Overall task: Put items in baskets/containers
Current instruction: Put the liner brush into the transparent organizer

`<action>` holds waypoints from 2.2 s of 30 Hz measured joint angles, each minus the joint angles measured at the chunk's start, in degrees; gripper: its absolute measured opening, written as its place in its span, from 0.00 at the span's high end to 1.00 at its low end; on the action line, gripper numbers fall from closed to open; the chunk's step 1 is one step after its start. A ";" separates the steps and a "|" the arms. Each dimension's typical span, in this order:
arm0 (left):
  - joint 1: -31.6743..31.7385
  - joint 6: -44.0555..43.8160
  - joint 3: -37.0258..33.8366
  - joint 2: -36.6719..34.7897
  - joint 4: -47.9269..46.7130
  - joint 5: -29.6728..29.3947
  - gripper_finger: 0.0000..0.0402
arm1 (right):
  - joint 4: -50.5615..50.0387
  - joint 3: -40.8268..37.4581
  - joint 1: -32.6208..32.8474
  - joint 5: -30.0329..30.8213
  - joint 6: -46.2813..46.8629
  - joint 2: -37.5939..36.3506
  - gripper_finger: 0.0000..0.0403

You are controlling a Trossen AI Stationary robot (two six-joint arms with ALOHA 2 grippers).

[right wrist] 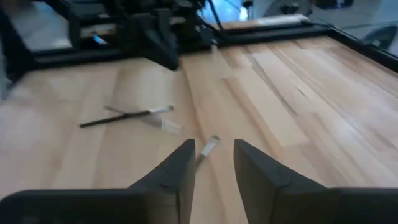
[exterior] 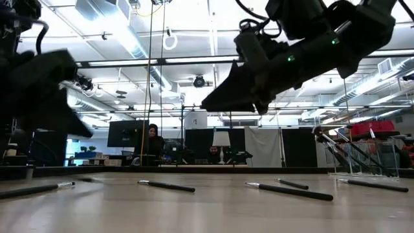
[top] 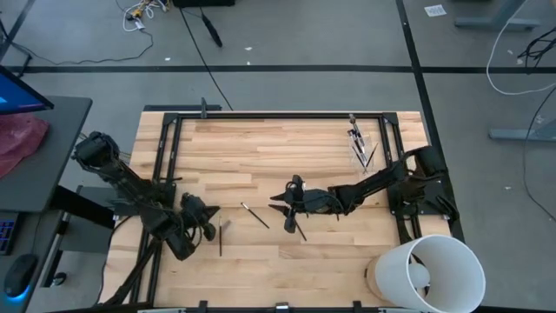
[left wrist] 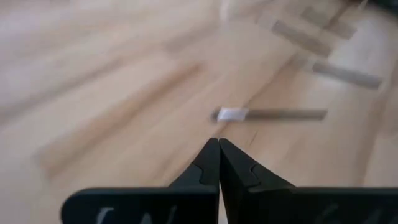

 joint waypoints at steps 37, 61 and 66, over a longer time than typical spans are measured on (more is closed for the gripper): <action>9.96 27.70 0.13 -0.78 17.03 4.36 0.85 | -15.42 -0.04 27.16 -21.27 15.66 -1.41 0.81; 14.19 27.64 0.15 -0.80 16.96 5.75 0.85 | -1.22 2.19 21.64 -35.28 -25.75 8.45 0.61; 15.47 28.55 0.15 -0.80 16.94 5.92 0.85 | -1.52 6.74 19.13 -40.19 -33.19 12.97 0.62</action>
